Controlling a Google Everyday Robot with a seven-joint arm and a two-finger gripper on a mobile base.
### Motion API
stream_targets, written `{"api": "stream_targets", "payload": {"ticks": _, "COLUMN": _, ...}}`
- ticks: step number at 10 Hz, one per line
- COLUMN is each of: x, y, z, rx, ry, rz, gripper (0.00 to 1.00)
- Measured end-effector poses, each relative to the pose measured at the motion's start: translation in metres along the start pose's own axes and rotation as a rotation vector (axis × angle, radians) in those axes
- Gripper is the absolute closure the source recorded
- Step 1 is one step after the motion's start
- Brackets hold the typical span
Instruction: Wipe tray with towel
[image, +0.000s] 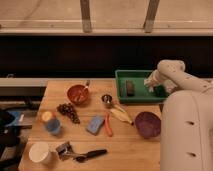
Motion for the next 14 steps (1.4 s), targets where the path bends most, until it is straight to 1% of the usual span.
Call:
{"api": "stream_targets", "payload": {"ticks": 1, "x": -0.010, "y": 0.005, "z": 0.003, "rx": -0.001, "ry": -0.003, "rz": 0.005, "gripper": 1.00}}
{"api": "stream_targets", "payload": {"ticks": 3, "x": -0.011, "y": 0.021, "z": 0.012, "rx": -0.012, "ry": 0.009, "rz": -0.007, "gripper": 1.00}}
{"api": "stream_targets", "payload": {"ticks": 4, "x": -0.006, "y": 0.036, "z": 0.017, "rx": -0.025, "ry": 0.024, "rz": -0.032, "gripper": 1.00}}
{"api": "stream_targets", "payload": {"ticks": 5, "x": 0.003, "y": 0.049, "z": 0.018, "rx": -0.041, "ry": 0.036, "rz": -0.050, "gripper": 1.00}}
{"api": "stream_targets", "payload": {"ticks": 7, "x": 0.030, "y": 0.055, "z": 0.010, "rx": -0.051, "ry": 0.055, "rz": -0.091, "gripper": 1.00}}
{"api": "stream_targets", "payload": {"ticks": 8, "x": 0.041, "y": 0.055, "z": 0.006, "rx": -0.047, "ry": 0.061, "rz": -0.100, "gripper": 1.00}}
{"api": "stream_targets", "payload": {"ticks": 9, "x": 0.047, "y": 0.045, "z": 0.000, "rx": -0.035, "ry": 0.061, "rz": -0.096, "gripper": 1.00}}
{"api": "stream_targets", "payload": {"ticks": 10, "x": 0.049, "y": 0.031, "z": -0.006, "rx": -0.021, "ry": 0.058, "rz": -0.081, "gripper": 1.00}}
{"api": "stream_targets", "payload": {"ticks": 11, "x": 0.044, "y": 0.009, "z": -0.012, "rx": -0.001, "ry": 0.044, "rz": -0.058, "gripper": 1.00}}
{"api": "stream_targets", "payload": {"ticks": 12, "x": 0.036, "y": -0.004, "z": -0.013, "rx": 0.011, "ry": 0.036, "rz": -0.038, "gripper": 1.00}}
{"api": "stream_targets", "payload": {"ticks": 13, "x": 0.025, "y": -0.011, "z": -0.012, "rx": 0.015, "ry": 0.026, "rz": -0.024, "gripper": 1.00}}
{"api": "stream_targets", "payload": {"ticks": 14, "x": 0.010, "y": -0.015, "z": -0.007, "rx": 0.016, "ry": 0.018, "rz": -0.016, "gripper": 1.00}}
